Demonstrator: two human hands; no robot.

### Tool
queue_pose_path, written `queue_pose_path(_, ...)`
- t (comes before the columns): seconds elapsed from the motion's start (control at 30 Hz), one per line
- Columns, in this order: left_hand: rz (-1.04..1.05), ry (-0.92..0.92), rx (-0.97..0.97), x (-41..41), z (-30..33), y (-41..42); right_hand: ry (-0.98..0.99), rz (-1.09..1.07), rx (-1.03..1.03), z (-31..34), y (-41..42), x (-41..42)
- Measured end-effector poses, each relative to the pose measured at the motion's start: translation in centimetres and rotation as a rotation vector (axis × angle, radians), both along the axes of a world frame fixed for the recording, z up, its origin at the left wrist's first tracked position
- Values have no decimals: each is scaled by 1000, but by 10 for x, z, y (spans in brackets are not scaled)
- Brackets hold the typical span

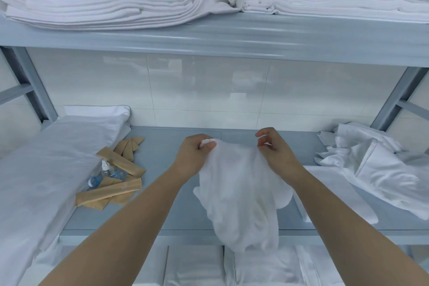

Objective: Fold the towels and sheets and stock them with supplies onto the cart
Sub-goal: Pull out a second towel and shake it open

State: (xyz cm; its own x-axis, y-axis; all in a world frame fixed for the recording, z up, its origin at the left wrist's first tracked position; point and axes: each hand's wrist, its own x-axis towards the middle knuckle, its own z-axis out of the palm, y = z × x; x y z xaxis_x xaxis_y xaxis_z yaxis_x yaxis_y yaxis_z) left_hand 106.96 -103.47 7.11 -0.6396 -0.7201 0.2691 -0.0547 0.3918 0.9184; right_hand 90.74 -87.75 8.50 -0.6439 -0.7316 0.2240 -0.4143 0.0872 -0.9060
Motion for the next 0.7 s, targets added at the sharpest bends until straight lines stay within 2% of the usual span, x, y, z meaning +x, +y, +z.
queue_pose_path(0.13,-270,-150,-108,-23,0,28,147,304,22,18,5,13)
queue_pose_path(0.23,-443,-230,-129,-33,-3,42,194,359,30,22,8,14)
queue_pose_path(0.37,-315,-176,-136,-35,1,42,155,278,16,12,15,3)
queue_pose_path(0.57,-139,-122,-45,-29,19,20,98,195,153,-17,29,-20)
queue_pose_path(0.7,-25,-105,-44,-21,23,0,-149,74,1,-28,37,-28)
